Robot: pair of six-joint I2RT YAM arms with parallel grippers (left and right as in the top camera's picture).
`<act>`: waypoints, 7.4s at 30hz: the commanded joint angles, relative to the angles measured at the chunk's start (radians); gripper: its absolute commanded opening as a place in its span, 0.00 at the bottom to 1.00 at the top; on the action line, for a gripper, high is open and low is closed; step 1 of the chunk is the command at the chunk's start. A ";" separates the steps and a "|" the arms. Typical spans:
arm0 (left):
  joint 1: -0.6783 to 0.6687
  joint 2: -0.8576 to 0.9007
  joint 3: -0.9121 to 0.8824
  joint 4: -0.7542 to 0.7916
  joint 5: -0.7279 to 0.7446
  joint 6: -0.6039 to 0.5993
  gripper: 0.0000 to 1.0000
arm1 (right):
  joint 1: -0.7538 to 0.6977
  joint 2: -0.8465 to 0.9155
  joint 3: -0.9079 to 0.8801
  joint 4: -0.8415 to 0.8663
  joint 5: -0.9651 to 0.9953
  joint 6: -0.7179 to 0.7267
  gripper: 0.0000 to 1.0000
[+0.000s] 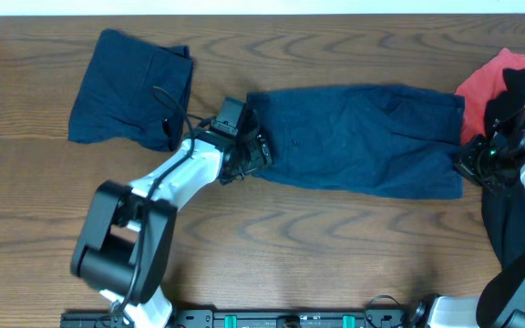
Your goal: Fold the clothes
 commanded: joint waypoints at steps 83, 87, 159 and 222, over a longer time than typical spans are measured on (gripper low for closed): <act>-0.053 -0.285 -0.331 -0.069 0.204 -0.206 0.35 | -0.003 -0.505 -0.001 -0.222 0.073 -0.026 0.01; -0.066 -0.285 -0.336 -0.071 0.204 -0.272 0.35 | -0.003 -0.505 -0.001 -0.222 0.073 -0.026 0.01; -0.105 -0.723 0.093 -0.634 -0.390 0.224 0.06 | 0.030 -0.447 0.314 -0.160 0.025 0.057 0.01; -0.028 0.032 -0.006 -0.072 0.188 0.679 0.27 | 0.136 0.187 0.110 -0.102 -0.006 -0.104 0.36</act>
